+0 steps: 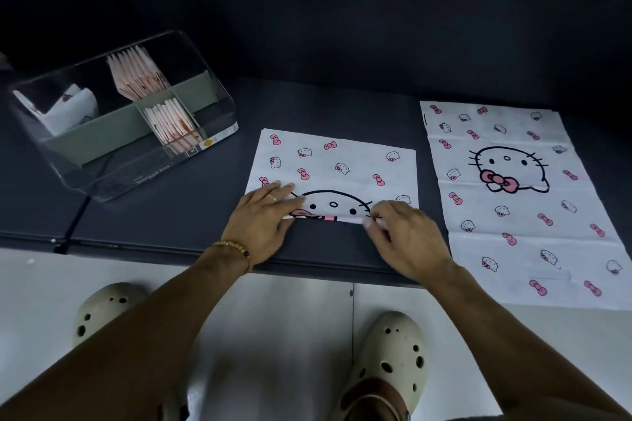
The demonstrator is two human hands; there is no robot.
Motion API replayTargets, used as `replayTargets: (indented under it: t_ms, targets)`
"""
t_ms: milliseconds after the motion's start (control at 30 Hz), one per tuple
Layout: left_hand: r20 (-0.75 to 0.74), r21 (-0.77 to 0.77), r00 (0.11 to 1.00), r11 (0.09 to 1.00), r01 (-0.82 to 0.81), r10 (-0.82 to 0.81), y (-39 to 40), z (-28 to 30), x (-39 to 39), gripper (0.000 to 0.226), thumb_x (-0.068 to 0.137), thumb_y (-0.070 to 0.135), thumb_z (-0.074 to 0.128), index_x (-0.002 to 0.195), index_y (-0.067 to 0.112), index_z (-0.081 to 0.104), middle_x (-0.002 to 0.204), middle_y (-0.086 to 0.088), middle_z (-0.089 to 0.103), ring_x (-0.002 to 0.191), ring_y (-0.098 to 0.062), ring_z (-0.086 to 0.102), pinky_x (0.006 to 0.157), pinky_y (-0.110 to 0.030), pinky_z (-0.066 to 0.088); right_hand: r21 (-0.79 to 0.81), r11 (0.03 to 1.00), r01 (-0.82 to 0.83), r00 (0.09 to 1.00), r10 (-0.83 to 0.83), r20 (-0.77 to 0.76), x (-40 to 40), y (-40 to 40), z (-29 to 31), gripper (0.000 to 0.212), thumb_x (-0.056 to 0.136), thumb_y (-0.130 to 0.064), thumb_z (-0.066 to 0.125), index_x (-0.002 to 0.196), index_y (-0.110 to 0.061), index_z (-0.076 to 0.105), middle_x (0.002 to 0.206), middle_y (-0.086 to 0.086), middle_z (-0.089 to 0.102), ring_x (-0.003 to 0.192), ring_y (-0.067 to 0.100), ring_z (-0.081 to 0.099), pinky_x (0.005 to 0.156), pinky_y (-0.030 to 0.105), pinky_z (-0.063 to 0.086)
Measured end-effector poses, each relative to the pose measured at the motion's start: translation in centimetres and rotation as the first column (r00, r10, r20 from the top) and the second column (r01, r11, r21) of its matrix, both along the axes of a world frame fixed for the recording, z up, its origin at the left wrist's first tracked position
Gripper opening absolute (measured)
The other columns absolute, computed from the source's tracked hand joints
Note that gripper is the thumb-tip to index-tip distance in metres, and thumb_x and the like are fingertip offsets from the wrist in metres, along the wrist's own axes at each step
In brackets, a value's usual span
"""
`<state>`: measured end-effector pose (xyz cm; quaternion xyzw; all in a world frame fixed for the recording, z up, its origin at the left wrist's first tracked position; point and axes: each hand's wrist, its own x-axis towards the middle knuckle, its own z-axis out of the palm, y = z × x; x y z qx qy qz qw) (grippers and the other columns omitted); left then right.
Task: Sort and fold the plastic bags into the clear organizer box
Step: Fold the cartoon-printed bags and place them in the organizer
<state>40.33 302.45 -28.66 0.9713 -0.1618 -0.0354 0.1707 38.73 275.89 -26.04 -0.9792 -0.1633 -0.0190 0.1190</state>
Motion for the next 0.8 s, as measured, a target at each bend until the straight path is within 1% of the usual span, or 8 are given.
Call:
replayTargets:
  t_ms: [67, 133, 233, 333, 400, 500, 633, 800]
  targets:
    - [-0.100, -0.074, 0.994, 0.996, -0.049, 0.041, 0.4, 1.2, 0.8, 0.035, 0.097, 0.028, 0.046, 0.132, 0.030, 0.053, 0.143, 0.005, 0.046, 0.136, -0.016, 0.034, 0.111, -0.031, 0.027, -0.049, 0.999, 0.022, 0.993, -0.027, -0.115, 0.3, -0.7, 0.4, 0.043, 0.084, -0.045, 0.067, 0.115, -0.017, 0.060, 0.116, 0.001, 0.065, 0.109, 0.024, 0.059, 0.093, 0.040, 0.044]
    - [-0.190, -0.131, 0.982, 0.990, -0.044, 0.018, 1.3, 2.9, 1.4, 0.028, 0.097, 0.031, 0.049, 0.120, 0.024, 0.063, 0.123, 0.001, 0.061, 0.117, -0.021, 0.052, 0.096, -0.029, 0.041, -0.010, 0.997, 0.080, 0.984, -0.081, -0.162, 0.3, -1.6, 0.6, 0.038, 0.082, -0.027, 0.070, 0.118, -0.018, 0.063, 0.123, 0.001, 0.063, 0.115, 0.025, 0.058, 0.096, 0.038, 0.042]
    - [-0.246, -0.198, 0.969, 0.979, -0.053, 0.002, 3.4, 4.7, 1.6, 0.021, 0.091, 0.029, 0.059, 0.076, 0.016, 0.065, 0.069, 0.005, 0.059, 0.068, -0.017, 0.057, 0.062, -0.026, 0.039, 0.212, 0.933, 0.291, 0.934, -0.228, -0.276, 0.6, -2.6, 1.4, 0.026, 0.081, -0.003, 0.062, 0.094, -0.024, 0.072, 0.089, -0.002, 0.073, 0.080, 0.023, 0.065, 0.072, 0.027, 0.049]
    - [-0.386, -0.368, 0.909, 0.876, -0.311, 0.161, 5.5, 5.1, 1.1, 0.024, 0.084, 0.020, 0.069, 0.062, 0.016, 0.063, 0.053, 0.009, 0.057, 0.052, -0.002, 0.048, 0.051, -0.016, 0.037, 0.405, 0.786, 0.467, 0.855, -0.284, -0.434, 1.0, -3.3, 2.1, 0.022, 0.080, -0.009, 0.070, 0.070, -0.028, 0.069, 0.063, -0.014, 0.066, 0.059, 0.000, 0.058, 0.054, 0.009, 0.041]
    - [-0.461, -0.448, 0.857, 0.774, -0.448, 0.230, 6.0, 4.7, 0.7, 0.014, 0.084, 0.018, 0.070, 0.071, 0.013, 0.069, 0.063, 0.007, 0.065, 0.058, -0.006, 0.054, 0.056, -0.018, 0.045, 0.464, 0.667, 0.582, 0.788, -0.325, -0.522, 1.1, -3.3, 2.2, 0.018, 0.081, -0.011, 0.072, 0.071, -0.026, 0.069, 0.067, -0.017, 0.069, 0.063, -0.006, 0.062, 0.059, 0.008, 0.045]
    - [-0.455, -0.485, 0.833, 0.696, -0.529, 0.315, 5.4, 3.5, 0.5, 0.014, 0.088, 0.022, 0.066, 0.083, 0.010, 0.071, 0.081, -0.003, 0.072, 0.074, -0.017, 0.064, 0.071, -0.029, 0.052, 0.393, 0.653, 0.647, 0.742, -0.421, -0.523, 1.6, -2.7, 1.2, 0.024, 0.085, -0.017, 0.067, 0.065, -0.010, 0.055, 0.062, -0.001, 0.058, 0.061, 0.018, 0.053, 0.059, 0.030, 0.042]
    - [-0.338, -0.279, 0.804, 0.764, -0.581, 0.488, 3.9, 2.3, 1.4, 0.028, 0.090, 0.038, 0.058, 0.104, 0.015, 0.065, 0.102, -0.009, 0.069, 0.097, -0.029, 0.060, 0.084, -0.035, 0.048, 0.268, 0.667, 0.695, 0.707, -0.569, -0.420, 2.3, -1.5, 0.2, 0.035, 0.090, -0.025, 0.055, 0.063, -0.009, 0.040, 0.059, 0.006, 0.047, 0.062, 0.027, 0.047, 0.056, 0.033, 0.034]
    - [-0.258, 0.009, 0.790, 0.819, -0.574, 0.557, 2.8, 1.4, 2.1, 0.050, 0.093, 0.046, 0.050, 0.131, 0.014, 0.051, 0.123, -0.019, 0.059, 0.113, -0.041, 0.053, 0.092, -0.046, 0.044, 0.176, 0.704, 0.688, 0.709, -0.601, -0.369, 2.9, -1.6, -0.2, 0.033, 0.090, -0.026, 0.059, 0.063, -0.007, 0.052, 0.064, 0.012, 0.061, 0.071, 0.033, 0.057, 0.063, 0.033, 0.043]
